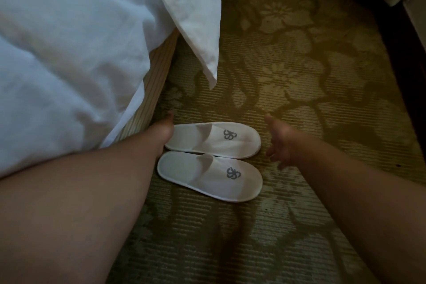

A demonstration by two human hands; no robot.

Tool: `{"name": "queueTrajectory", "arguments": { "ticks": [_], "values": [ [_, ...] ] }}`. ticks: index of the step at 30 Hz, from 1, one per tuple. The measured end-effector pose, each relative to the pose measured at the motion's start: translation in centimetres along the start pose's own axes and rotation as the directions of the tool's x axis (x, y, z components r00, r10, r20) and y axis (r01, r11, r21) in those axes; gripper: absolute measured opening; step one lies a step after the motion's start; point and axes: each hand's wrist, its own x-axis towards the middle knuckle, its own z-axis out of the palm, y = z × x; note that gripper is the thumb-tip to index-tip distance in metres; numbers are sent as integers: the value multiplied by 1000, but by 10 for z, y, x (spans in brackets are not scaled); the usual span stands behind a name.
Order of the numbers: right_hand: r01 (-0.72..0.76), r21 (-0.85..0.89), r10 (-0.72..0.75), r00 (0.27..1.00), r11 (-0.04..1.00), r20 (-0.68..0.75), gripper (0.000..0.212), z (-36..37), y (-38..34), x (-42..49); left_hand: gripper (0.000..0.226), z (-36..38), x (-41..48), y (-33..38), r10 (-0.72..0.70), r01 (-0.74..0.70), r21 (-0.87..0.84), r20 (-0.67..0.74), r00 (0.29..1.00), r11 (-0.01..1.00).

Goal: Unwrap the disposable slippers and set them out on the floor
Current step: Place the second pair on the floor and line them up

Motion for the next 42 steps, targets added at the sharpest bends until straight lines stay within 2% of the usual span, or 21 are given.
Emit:
{"name": "queueTrajectory", "arguments": {
  "ticks": [4, 8, 14, 20, 24, 32, 38, 42],
  "values": [
    [60, 64, -59, 998, 996, -9, 91, 1, -14, 3, 71, 2, 8, -4, 33, -34, -35, -12, 999, 999],
    [50, 81, -49, 999, 996, -4, 90, 7, -15, 6, 69, 2, 13, -8, 37, -38, -76, -23, 999, 996],
    [27, 87, -26, 999, 996, -20, 85, 12, -12, 13, 70, 4, 19, -9, 61, -65, -44, -84, 995, 997],
    [73, 99, -70, 997, 992, -35, 73, 18, -14, 8, 70, 7, 18, -9, 81, -81, 10, -94, 992, 997],
    [86, 132, -84, 996, 988, -22, 75, 18, -13, 11, 71, 9, 16, -9, 74, -74, 1, -75, 994, 997],
    [23, 125, -26, 1000, 992, 17, 91, 5, -11, 4, 77, 10, 17, -7, 35, -33, 27, -56, 998, 999],
    [47, 111, -57, 995, 993, 80, 91, 0, -7, -6, 79, 15, 12, -2, 56, -50, 90, -61, 997, 995],
    [67, 111, -80, 990, 992, 113, 88, -3, -9, -41, 76, 19, -22, -11, 80, -73, 132, -42, 996, 989]
  ]
}}
